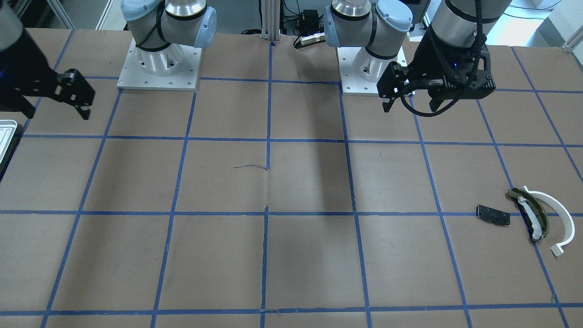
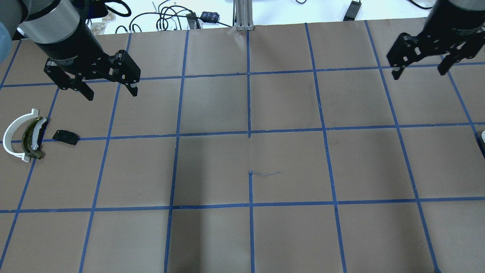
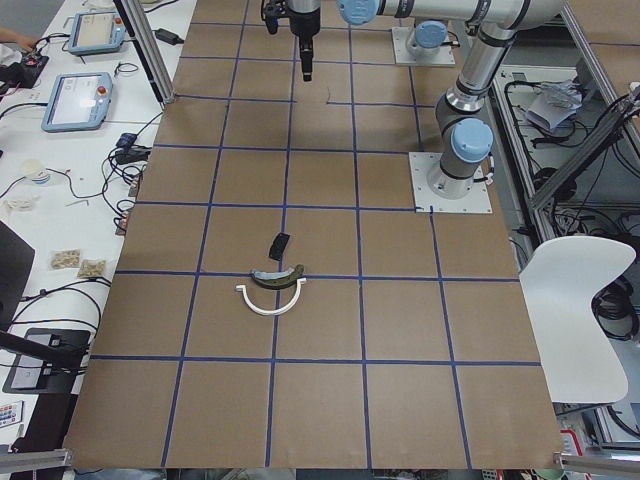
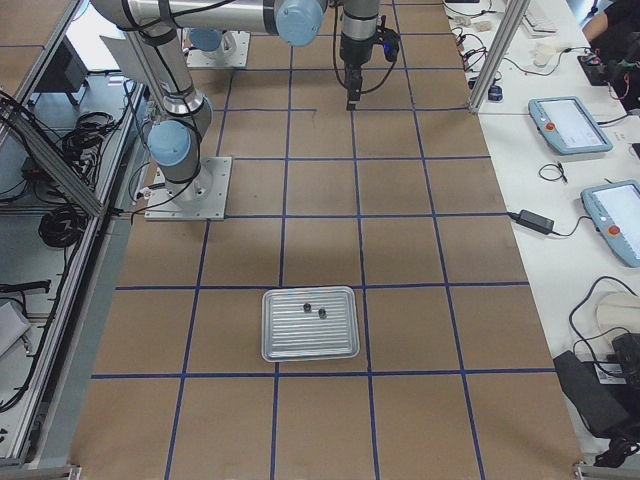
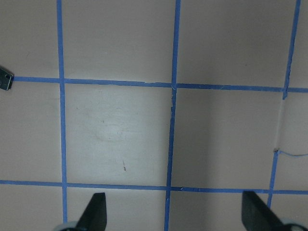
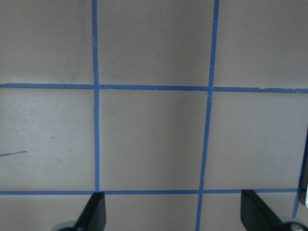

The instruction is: Place bearing gear from tray to pile

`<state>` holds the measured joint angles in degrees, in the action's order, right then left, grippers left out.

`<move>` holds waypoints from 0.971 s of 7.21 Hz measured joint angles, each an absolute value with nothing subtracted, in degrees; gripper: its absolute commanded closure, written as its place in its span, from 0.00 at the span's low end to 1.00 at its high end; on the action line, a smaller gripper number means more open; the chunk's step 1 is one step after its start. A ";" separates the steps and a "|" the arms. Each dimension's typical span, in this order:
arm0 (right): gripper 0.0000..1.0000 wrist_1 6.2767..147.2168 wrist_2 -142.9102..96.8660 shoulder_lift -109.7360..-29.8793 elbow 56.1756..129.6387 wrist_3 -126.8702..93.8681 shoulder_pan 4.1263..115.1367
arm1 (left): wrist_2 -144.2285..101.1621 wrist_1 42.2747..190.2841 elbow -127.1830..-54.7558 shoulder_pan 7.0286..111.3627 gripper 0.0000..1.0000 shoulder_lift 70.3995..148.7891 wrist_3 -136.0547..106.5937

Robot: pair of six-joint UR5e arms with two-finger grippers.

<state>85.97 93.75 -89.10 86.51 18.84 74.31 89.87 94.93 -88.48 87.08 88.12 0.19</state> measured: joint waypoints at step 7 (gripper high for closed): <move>0.01 105.31 92.92 -70.33 87.05 63.15 41.97 | 89.95 92.66 -86.88 86.76 0.00 88.97 0.06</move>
